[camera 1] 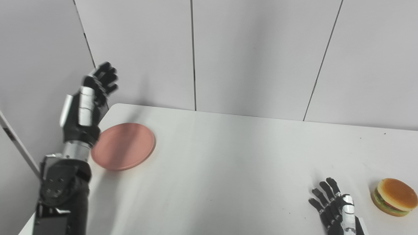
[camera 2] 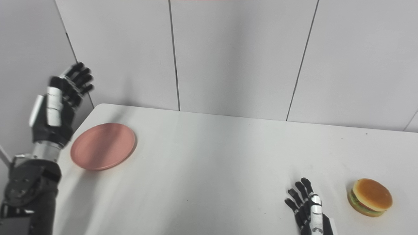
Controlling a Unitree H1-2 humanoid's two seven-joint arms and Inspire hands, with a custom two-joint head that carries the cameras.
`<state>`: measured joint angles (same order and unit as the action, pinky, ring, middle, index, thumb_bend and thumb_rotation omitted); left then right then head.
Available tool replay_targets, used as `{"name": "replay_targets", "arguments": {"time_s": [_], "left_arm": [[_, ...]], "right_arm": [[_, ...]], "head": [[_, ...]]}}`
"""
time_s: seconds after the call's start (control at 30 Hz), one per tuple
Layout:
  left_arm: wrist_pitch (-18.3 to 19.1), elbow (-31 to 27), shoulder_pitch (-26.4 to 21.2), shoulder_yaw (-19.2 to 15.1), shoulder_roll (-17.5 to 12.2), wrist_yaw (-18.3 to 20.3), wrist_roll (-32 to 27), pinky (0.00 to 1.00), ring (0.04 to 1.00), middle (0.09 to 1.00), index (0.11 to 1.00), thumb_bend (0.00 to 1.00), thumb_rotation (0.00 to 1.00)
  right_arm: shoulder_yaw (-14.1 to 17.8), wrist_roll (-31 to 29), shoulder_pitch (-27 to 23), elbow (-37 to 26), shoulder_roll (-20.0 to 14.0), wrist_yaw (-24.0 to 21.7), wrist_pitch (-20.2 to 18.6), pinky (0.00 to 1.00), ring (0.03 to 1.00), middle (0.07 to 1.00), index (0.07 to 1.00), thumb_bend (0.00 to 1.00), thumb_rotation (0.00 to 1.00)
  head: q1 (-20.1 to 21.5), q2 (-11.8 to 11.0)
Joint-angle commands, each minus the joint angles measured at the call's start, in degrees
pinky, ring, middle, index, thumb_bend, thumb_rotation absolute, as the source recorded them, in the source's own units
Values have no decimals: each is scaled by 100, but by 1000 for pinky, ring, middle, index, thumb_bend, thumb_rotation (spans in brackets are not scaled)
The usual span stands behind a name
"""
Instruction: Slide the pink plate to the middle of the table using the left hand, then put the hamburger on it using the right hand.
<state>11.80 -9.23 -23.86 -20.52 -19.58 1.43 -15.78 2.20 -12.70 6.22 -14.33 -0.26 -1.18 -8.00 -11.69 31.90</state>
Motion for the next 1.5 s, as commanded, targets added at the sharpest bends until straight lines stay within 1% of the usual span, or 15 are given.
{"name": "replay_targets", "arguments": {"time_s": [0.0, 0.13, 0.23, 0.33, 0.4, 0.53, 0.63, 0.77, 0.83, 0.87, 0.93, 1.03, 1.13, 1.23, 1.47], "left_arm": [[-131, 258, -339, -159, -285, 54, -184, 898, 883, 867, 803, 873, 890], [-133, 887, -552, -311, -498, 149, -437, 850, 856, 837, 780, 886, 857], [-173, 1495, -703, -414, -630, 265, -667, 852, 860, 832, 779, 880, 852], [-127, 1959, -822, -493, -675, 347, -854, 851, 848, 811, 757, 890, 836], [-147, 2395, -910, -501, -690, 468, -953, 839, 842, 812, 751, 899, 830], [-255, 3037, -1048, -466, -667, 570, -971, 831, 831, 812, 760, 922, 818], [-456, 3590, -1118, -455, -646, 612, -897, 838, 838, 801, 768, 903, 818], [-641, 4077, -1108, -446, -620, 531, -784, 838, 840, 805, 787, 861, 830], [-700, 4251, -1109, -449, -614, 512, -775, 842, 839, 814, 799, 836, 842], [-755, 4387, -1099, -404, -634, 523, -711, 843, 839, 816, 802, 830, 844], [-860, 4622, -1085, -344, -658, 550, -618, 871, 869, 841, 839, 836, 870], [-1052, 4986, -1090, -322, -664, 563, -575, 874, 874, 843, 847, 827, 870], [-1202, 5183, -1081, -310, -656, 547, -571, 879, 871, 844, 836, 824, 851], [-1282, 5246, -1049, -301, -659, 572, -594, 896, 884, 851, 836, 818, 846], [-1244, 5137, -961, -267, -713, 552, -558, 854, 870, 835, 835, 820, 864]], "right_arm": [[20, -47, 98, 114, 58, -3, -81, 866, 889, 922, 934, 690, 1000], [45, -41, 113, 101, 74, 20, -50, 865, 878, 899, 921, 717, 1000], [66, -39, 129, 94, 84, 30, -38, 863, 874, 896, 920, 734, 1000], [82, -41, 142, 102, 70, 12, -16, 869, 874, 890, 918, 742, 1000], [90, -59, 146, 88, 60, 4, -37, 878, 877, 889, 920, 742, 1000], [112, -96, 141, 73, 53, 11, -85, 891, 880, 881, 921, 744, 1000], [113, -63, 146, 88, 52, 24, -65, 877, 867, 852, 915, 741, 1000], [105, -43, 182, 50, 60, 25, -43, 875, 860, 840, 915, 728, 1000], [104, -40, 203, 37, 65, 25, -36, 868, 855, 832, 912, 732, 1000], [101, -18, 211, 32, 64, 34, -37, 866, 853, 830, 911, 733, 1000], [98, 18, 221, 24, 65, 48, -43, 832, 838, 820, 903, 739, 1000], [104, -29, 231, -9, 69, 22, -83, 831, 837, 819, 903, 746, 1000], [104, -59, 240, -40, 64, 7, -93, 844, 846, 819, 904, 746, 1000], [109, -27, 250, -58, 42, 23, -99, 839, 842, 819, 902, 746, 1000], [130, -17, 243, -79, 47, 55, -158, 827, 836, 813, 891, 735, 1000]], "head": [[-16, 29], [-35, 39], [-66, 18], [-75, 12], [-75, 22], [-84, 26], [-82, 17], [-25, 35], [6, 5], [28, -2], [47, 2], [73, 32], [79, 55], [44, 66], [40, 84]]}}
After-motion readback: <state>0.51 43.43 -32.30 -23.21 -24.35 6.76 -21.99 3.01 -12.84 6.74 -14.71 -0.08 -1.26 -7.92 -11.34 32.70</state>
